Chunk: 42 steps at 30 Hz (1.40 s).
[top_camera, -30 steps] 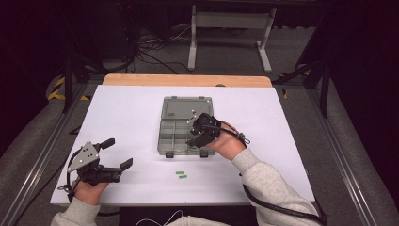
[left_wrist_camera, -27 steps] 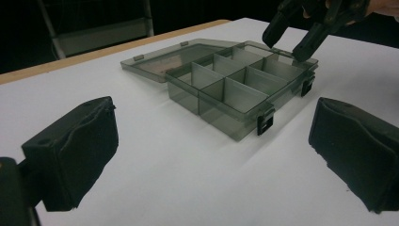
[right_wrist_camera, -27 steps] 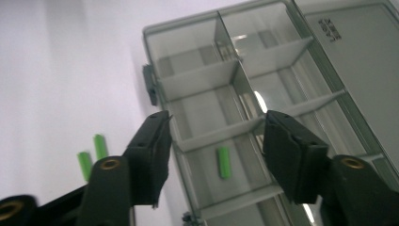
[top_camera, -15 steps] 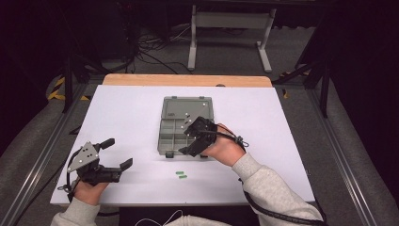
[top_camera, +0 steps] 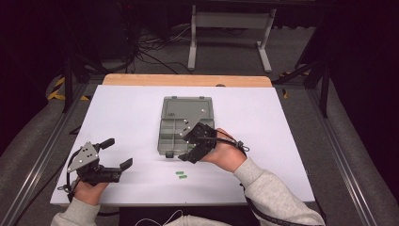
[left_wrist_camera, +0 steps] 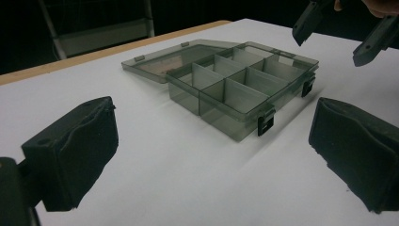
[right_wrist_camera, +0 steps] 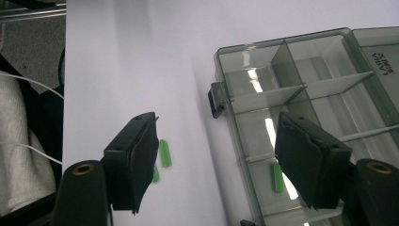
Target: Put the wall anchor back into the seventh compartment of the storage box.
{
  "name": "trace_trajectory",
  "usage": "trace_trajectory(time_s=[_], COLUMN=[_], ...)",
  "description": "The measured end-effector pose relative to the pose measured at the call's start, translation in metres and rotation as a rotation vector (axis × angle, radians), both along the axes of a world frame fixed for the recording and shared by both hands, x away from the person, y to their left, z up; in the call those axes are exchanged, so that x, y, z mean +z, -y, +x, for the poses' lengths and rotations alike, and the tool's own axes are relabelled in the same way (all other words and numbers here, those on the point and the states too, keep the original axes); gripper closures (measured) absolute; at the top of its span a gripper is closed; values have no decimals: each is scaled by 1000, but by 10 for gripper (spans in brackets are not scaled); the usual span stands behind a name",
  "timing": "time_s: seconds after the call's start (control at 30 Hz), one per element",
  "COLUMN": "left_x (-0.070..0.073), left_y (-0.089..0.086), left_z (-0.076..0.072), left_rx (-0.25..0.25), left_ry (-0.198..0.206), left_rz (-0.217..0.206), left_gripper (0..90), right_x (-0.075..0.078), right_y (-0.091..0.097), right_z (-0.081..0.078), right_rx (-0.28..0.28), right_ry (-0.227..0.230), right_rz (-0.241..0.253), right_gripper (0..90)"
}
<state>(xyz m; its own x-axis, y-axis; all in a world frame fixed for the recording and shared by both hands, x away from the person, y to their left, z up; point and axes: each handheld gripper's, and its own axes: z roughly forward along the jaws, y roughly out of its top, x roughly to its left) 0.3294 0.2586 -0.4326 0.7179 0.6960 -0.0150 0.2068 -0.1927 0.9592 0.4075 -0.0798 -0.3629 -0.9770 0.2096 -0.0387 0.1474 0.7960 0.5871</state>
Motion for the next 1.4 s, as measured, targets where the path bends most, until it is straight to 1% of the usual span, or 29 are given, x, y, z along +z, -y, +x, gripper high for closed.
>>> trace_trajectory(time_s=[0.13, 0.27, 0.33, 0.4, 0.43, 0.57, 0.7, 0.8, 0.97, 1.03, 1.1, 1.27, 1.4], left_x=[0, 0, 0, 0, 0, 0, 0, 0, 0, 0, 0, 0, 0], left_y=[0, 0, 0, 0, 0, 0, 0, 0, 0, 0, 0, 0, 0], left_z=[0, 0, 0, 0, 0, 0, 0, 0, 0, 0, 0, 0, 0], left_rx=[-3, -2, -2, -3, -3, -1, -2, -2, -7, -4, -6, -7, -7], left_ry=[-2, -2, -4, -4, -5, -2, -2, -3, -8, -4, -8, -8, -7], left_rz=[6, 3, 8, 9, 10, 5, 6, 6, 13, 9, 13, 14, 13], left_gripper=[26, 26, 26, 26, 26, 26, 26, 26, 26, 26, 26, 26, 26], right_x=[-7, -12, -17, -19, -23, -27, -34, -39, -48, -49, -51, -55, -58], right_y=[-1, -3, -6, -6, -8, -10, -14, -17, -20, -20, -21, -23, -25], right_z=[-1, -3, -4, -5, -6, -7, -10, -10, -12, -12, -13, -14, -13], right_rx=[8, 16, 30, 26, 30, 45, 52, 67, 63, 71, 62, 70, 78], right_ry=[-16, -24, -27, -31, -40, -47, -61, -62, -86, -84, -95, -95, -86], right_rz=[-7, -11, -20, -26, -32, -35, -53, -59, -79, -78, -87, -95, -101], right_gripper=[329, 335, 338, 340, 344, 348, 350, 352, 356, 357, 360, 379, 406])
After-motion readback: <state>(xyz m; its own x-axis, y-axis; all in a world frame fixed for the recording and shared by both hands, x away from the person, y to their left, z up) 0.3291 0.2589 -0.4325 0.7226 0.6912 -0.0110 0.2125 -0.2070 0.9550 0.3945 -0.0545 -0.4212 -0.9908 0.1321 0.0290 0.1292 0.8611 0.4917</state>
